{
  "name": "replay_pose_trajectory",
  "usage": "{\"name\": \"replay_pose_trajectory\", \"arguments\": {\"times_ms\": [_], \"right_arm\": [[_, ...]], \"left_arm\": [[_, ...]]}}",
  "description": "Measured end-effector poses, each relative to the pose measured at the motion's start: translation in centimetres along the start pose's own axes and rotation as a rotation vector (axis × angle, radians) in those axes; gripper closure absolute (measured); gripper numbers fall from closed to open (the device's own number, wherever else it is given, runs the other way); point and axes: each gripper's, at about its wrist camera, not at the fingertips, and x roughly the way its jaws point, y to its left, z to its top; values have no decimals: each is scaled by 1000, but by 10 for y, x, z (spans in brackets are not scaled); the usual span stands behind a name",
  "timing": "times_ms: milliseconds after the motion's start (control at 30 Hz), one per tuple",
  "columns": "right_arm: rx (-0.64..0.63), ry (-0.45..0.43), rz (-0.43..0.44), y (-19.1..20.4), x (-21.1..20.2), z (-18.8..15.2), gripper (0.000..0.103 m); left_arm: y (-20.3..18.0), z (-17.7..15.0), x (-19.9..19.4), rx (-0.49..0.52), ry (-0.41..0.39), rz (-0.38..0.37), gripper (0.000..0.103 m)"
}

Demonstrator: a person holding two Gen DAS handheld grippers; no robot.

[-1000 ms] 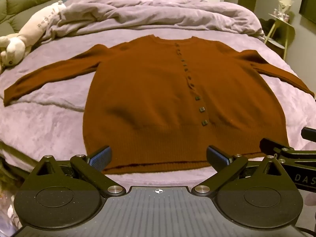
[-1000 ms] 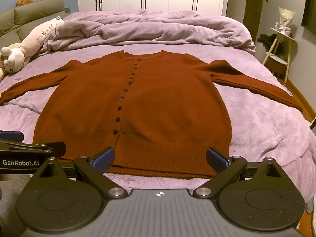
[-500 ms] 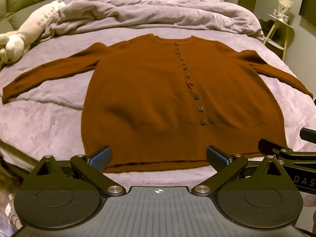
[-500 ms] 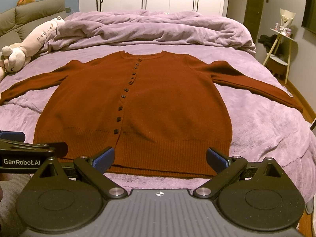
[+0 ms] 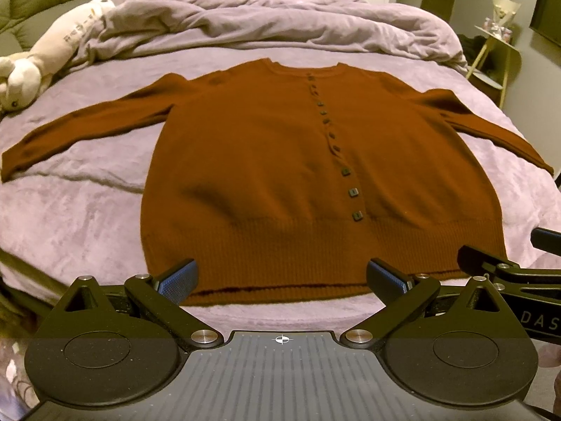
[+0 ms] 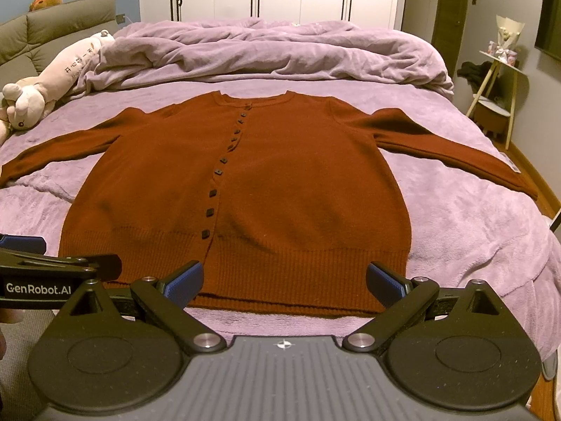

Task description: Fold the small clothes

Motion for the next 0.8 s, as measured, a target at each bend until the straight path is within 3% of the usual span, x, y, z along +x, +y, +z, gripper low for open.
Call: {"name": "replay_pose_trajectory", "arguments": {"times_ms": [800], "right_arm": [[1,1,1,0,1,0,4]], "left_arm": [[-1,-1,0,-3,3,1,0]]}}
